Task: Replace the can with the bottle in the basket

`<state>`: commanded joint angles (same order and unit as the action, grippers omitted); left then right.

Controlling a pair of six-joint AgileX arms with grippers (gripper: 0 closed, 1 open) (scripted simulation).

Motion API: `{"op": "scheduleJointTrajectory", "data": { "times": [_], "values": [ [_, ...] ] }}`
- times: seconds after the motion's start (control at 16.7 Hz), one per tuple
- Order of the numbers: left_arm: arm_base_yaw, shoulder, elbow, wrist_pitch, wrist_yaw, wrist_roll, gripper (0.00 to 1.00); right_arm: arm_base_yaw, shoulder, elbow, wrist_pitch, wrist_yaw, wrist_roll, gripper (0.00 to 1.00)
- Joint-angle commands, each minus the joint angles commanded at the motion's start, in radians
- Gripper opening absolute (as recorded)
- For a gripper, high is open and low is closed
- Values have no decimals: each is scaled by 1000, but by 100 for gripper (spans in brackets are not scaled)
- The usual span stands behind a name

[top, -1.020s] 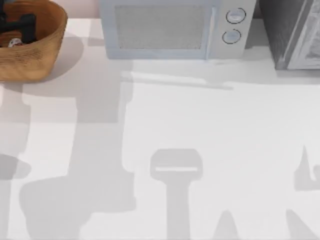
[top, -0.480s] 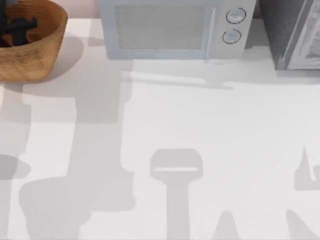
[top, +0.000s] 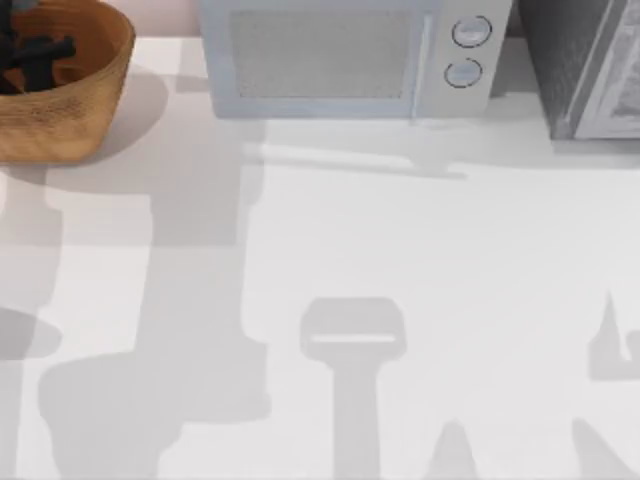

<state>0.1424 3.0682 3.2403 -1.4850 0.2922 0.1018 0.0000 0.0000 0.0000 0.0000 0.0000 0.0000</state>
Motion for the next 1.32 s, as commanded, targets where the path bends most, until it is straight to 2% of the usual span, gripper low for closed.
{"op": "scheduleJointTrajectory", "data": {
  "times": [0.3,0.6,0.96,1.32],
  "values": [
    [-6,-57,-22,1,5,-7,0,0,0,0,0,0,0,100],
    [-17,-266,-266,88,-4,-33,0,0,0,0,0,0,0,100],
    [-59,-791,-805,340,-25,-54,0,0,0,0,0,0,0,100],
    [-106,-1469,-1509,674,-71,-72,0,0,0,0,0,0,0,100]
  ]
}}
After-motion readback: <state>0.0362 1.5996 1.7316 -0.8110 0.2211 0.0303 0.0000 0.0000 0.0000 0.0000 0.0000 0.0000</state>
